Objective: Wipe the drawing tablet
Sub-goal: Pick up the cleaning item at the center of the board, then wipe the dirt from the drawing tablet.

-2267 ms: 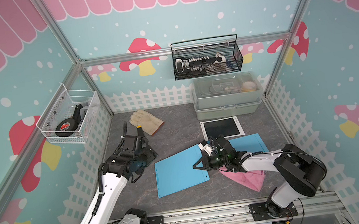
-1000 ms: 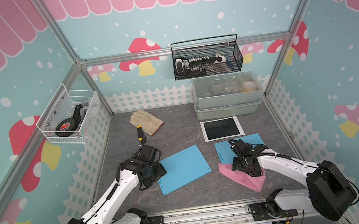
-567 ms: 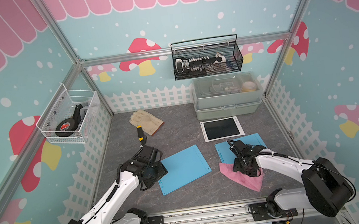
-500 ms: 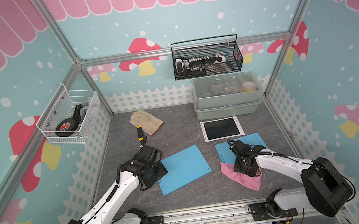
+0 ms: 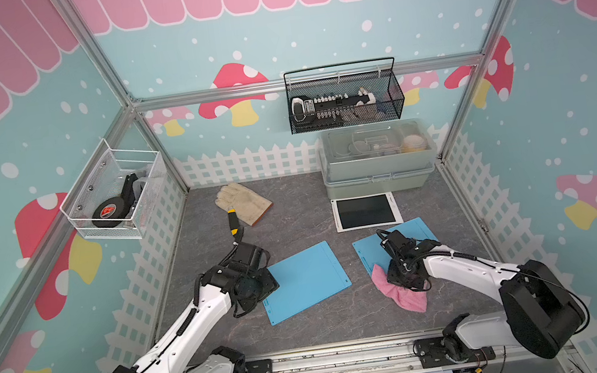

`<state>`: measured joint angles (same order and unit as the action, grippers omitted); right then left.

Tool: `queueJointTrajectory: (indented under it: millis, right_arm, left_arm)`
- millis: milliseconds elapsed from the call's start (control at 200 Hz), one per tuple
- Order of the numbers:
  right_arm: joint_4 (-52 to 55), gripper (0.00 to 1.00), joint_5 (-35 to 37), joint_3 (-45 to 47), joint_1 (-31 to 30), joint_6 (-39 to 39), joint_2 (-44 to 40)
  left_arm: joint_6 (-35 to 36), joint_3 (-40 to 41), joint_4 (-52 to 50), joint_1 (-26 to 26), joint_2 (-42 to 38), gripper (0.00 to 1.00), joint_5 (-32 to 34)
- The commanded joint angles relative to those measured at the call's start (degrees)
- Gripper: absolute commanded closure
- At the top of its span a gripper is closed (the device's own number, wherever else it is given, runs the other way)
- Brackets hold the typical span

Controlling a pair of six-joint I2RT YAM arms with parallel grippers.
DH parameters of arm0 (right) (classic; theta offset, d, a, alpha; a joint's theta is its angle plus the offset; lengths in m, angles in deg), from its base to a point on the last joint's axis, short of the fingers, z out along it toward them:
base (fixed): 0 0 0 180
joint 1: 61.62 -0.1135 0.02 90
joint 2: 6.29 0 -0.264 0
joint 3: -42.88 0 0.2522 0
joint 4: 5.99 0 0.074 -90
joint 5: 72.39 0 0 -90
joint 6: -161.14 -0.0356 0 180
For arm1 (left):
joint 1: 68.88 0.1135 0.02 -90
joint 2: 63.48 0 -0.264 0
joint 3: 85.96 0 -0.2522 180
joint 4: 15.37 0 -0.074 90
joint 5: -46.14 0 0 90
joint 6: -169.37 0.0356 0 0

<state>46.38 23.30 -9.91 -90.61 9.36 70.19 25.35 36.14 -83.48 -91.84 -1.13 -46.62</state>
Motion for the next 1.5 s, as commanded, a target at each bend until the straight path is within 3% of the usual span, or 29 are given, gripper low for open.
queueJointTrajectory:
  millis: [0,160,335,450,680,845,941,1146,1361,1496]
  right_arm:
    - [4.44,1.0,-0.82,-3.67,-0.47,-3.41,-3.38]
    - [3.83,1.0,3.27,-7.48,-1.08,-3.93,-10.43]
    - [-21.28,1.0,3.45,-6.96,-8.2,8.54,-9.07]
    - [-37.11,1.0,1.64,-8.69,-15.2,15.27,-1.38]
    - [-50.68,1.0,-2.21,-21.62,-24.81,20.99,20.71]
    - [-48.35,1.0,-5.56,-32.47,-27.38,20.59,34.54]
    - [-46.03,1.0,-3.95,-33.31,-27.07,19.57,37.7]
    - [-41.11,1.0,0.27,-29.72,-24.57,24.81,37.27]
    - [-38.35,1.0,13.62,-23.19,-20.07,33.34,30.24]
    - [-38.07,1.0,17.23,-21.64,-18.62,36.61,29.03]
  left_arm:
    - [0.14,0.37,0.16,-0.22,0.87,0.27,2.31]
    - [0.18,0.7,0.32,-0.24,3.73,0.28,4.22]
    - [0.85,1.77,3.82,1.09,9.45,0.33,3.11]
    - [0.32,4.24,7.19,3.67,12.08,0.37,1.58]
    - [-0.32,5.82,10.81,3.94,16.5,0.4,1.13]
    - [-4.49,7.28,10.76,3.62,18.04,0.43,2.36]
    - [-6.92,8.18,10.29,3.54,18.34,0.48,3.48]
    - [-9.9,9.13,9.1,3.44,18.47,0.56,5.34]
    - [-11.18,9.41,8.99,3.4,18.84,0.6,5.44]
    - [-10.85,8.83,9.01,3.45,19.31,0.61,5.21]
